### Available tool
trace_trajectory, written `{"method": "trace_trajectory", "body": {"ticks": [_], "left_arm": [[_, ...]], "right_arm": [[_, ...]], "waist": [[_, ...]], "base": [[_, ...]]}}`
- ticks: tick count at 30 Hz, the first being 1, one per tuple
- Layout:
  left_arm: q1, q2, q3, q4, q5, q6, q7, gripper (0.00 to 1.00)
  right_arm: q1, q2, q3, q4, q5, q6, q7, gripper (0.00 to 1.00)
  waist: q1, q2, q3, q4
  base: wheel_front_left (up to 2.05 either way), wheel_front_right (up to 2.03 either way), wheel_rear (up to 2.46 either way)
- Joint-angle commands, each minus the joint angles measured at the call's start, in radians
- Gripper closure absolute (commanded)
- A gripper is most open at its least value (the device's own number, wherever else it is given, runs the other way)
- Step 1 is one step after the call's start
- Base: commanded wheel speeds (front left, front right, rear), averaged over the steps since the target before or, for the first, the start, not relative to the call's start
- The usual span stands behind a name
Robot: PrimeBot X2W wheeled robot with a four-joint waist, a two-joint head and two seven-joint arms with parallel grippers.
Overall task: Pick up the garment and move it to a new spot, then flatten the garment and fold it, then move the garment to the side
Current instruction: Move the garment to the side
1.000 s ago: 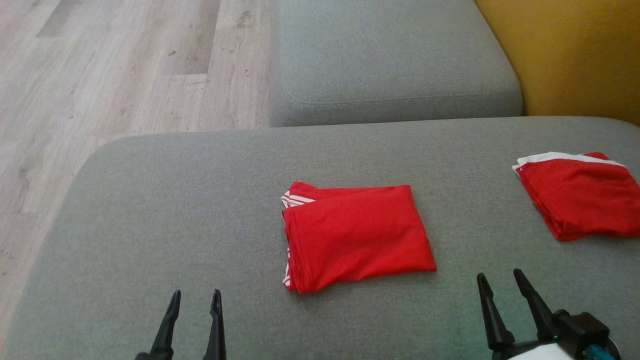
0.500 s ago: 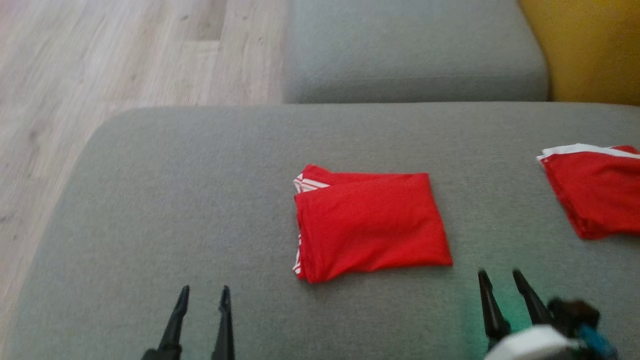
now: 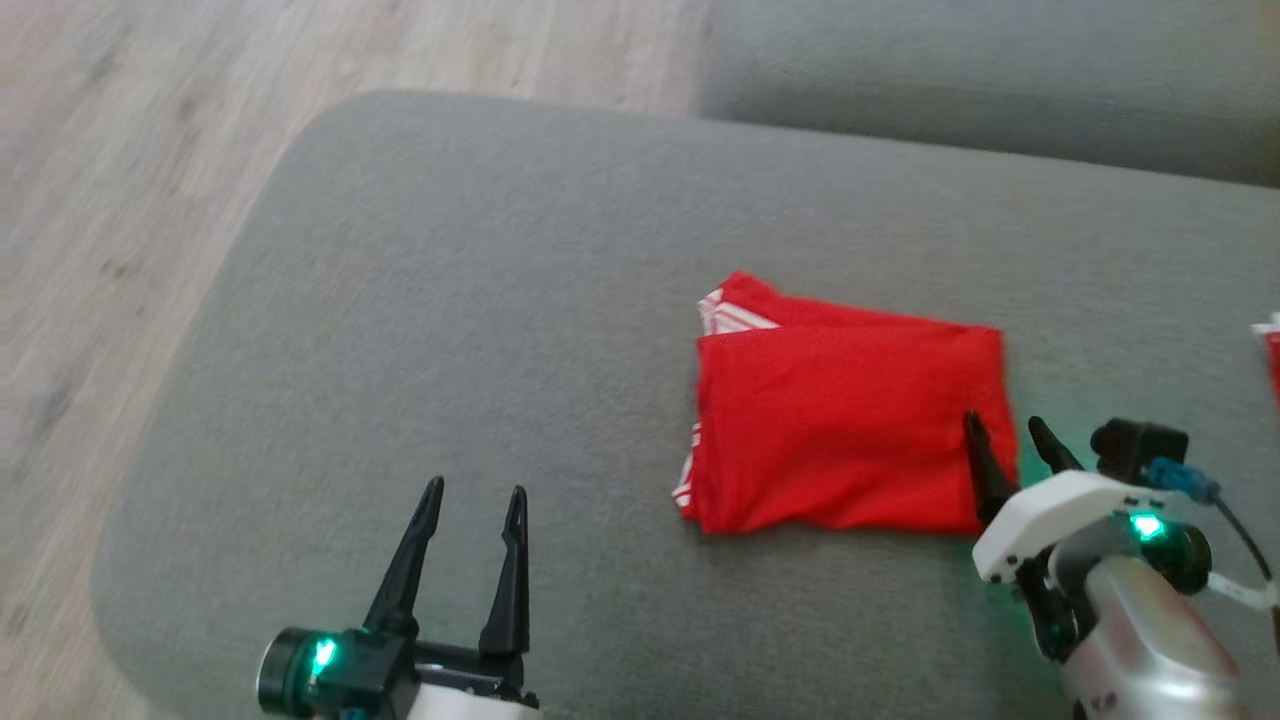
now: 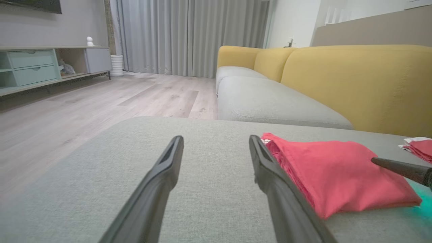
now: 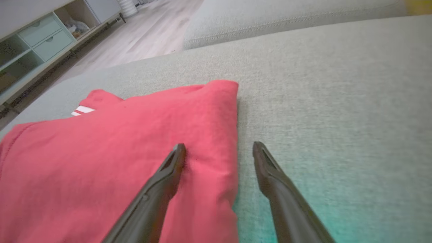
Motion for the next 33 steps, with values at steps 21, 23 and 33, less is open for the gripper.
{"method": "trace_trajectory", "body": {"ticks": [21, 23, 33], "left_arm": [[-0.097, -0.006, 0.027, -0.066, -0.008, 0.028, -0.005, 0.0], [-0.108, -0.006, 0.028, -0.068, -0.006, 0.027, -0.005, 0.0], [-0.18, -0.006, 0.032, -0.069, 0.015, 0.009, -0.005, 0.0]], "right_arm": [[-0.289, -0.225, 0.095, 0.115, -0.009, 0.007, -0.077, 1.0], [-0.309, -0.269, 0.094, 0.111, -0.012, 0.007, -0.077, 1.0], [-0.402, -0.474, 0.037, 0.094, -0.033, 0.007, -0.078, 1.0]], "waist": [[-0.0002, 0.0, 0.139, -0.15], [-0.0002, 0.0, 0.158, -0.179], [-0.0002, 0.0, 0.252, -0.266]], "base": [[0.0, 0.0, 0.0], [0.0, 0.0, 0.0], [0.0, 0.0, 0.0]]}}
